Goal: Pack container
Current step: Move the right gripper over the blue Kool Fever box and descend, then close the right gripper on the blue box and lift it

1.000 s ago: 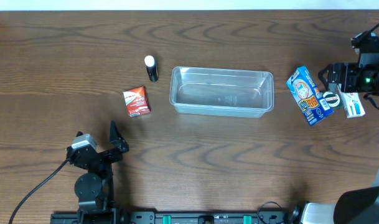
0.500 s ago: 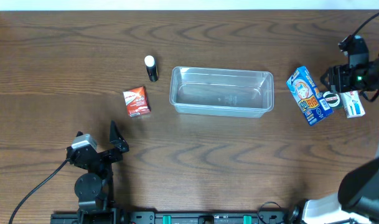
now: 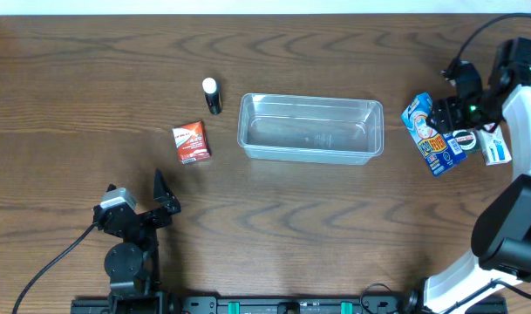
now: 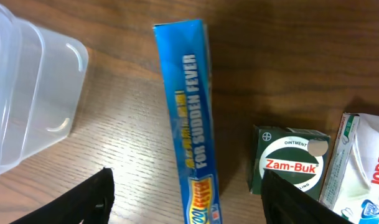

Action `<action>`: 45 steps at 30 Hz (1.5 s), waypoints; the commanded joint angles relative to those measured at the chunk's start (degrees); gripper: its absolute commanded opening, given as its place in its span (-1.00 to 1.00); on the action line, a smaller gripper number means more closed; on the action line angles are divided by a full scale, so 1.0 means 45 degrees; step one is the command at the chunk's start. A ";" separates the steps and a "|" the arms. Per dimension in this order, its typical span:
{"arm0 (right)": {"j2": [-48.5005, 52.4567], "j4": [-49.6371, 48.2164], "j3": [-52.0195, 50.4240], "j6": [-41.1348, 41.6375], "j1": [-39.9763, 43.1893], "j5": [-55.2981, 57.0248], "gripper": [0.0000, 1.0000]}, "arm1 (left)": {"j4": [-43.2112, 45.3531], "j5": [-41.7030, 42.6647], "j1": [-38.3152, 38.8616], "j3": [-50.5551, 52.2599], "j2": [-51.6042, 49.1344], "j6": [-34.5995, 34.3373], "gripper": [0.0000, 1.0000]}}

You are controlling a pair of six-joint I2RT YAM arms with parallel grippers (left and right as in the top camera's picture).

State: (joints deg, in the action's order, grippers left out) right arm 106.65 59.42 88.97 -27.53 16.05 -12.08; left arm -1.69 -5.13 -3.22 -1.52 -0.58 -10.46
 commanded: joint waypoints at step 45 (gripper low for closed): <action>0.0495 -0.0899 -0.1307 0.0063 -0.0656 0.2492 -0.10 | -0.0432 -0.0340 -0.0029 0.0287 0.0078 0.0078 0.96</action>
State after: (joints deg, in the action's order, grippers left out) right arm 108.38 55.79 83.77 -27.73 13.26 -1.41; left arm -1.69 -5.13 -3.22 -1.52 -0.60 -10.46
